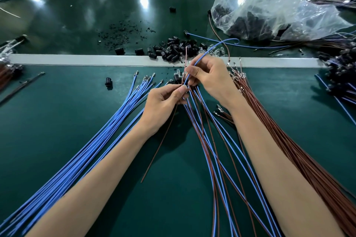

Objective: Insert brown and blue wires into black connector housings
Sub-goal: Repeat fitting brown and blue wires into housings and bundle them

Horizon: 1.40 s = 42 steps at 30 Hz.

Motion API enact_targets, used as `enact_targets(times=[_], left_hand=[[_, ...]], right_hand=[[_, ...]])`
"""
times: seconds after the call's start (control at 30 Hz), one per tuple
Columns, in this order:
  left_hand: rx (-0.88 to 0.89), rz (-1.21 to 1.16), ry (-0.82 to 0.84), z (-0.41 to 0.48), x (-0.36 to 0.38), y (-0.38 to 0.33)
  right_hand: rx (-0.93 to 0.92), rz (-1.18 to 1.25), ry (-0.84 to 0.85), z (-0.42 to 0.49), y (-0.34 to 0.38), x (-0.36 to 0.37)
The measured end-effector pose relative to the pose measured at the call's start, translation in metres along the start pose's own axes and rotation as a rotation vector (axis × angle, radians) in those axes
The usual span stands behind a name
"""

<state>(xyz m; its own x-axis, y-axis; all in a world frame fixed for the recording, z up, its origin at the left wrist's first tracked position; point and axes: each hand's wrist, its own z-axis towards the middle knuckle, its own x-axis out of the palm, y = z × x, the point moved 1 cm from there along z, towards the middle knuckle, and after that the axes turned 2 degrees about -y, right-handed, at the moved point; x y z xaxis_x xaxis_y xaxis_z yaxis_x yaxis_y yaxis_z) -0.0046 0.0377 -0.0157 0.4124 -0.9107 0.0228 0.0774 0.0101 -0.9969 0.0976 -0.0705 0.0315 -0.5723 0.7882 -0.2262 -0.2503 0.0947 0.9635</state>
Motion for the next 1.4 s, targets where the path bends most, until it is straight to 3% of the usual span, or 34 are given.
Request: enact_targets(times=[0.13, 0.57, 0.77, 0.97, 1.2, 1.4], left_hand=[[-0.001, 0.011, 0.022, 0.000, 0.000, -0.001], [-0.005, 0.021, -0.002, 0.000, -0.002, -0.004], [0.025, 0.035, -0.033, 0.000, -0.004, -0.003], [0.018, 0.008, -0.099, 0.002, -0.004, -0.001], [0.015, -0.038, -0.077, 0.002, -0.002, 0.000], [0.025, 0.012, -0.047, 0.002, -0.001, 0.001]], right_hand=[[0.030, 0.011, 0.067, 0.001, 0.000, -0.001], [-0.005, 0.055, -0.001, 0.002, -0.003, -0.005], [0.070, 0.036, 0.164, 0.002, -0.003, -0.009], [0.076, 0.005, 0.215, 0.000, -0.002, -0.014], [0.052, 0.001, 0.056, -0.002, -0.006, 0.002], [0.076, 0.005, 0.163, 0.001, -0.009, -0.002]])
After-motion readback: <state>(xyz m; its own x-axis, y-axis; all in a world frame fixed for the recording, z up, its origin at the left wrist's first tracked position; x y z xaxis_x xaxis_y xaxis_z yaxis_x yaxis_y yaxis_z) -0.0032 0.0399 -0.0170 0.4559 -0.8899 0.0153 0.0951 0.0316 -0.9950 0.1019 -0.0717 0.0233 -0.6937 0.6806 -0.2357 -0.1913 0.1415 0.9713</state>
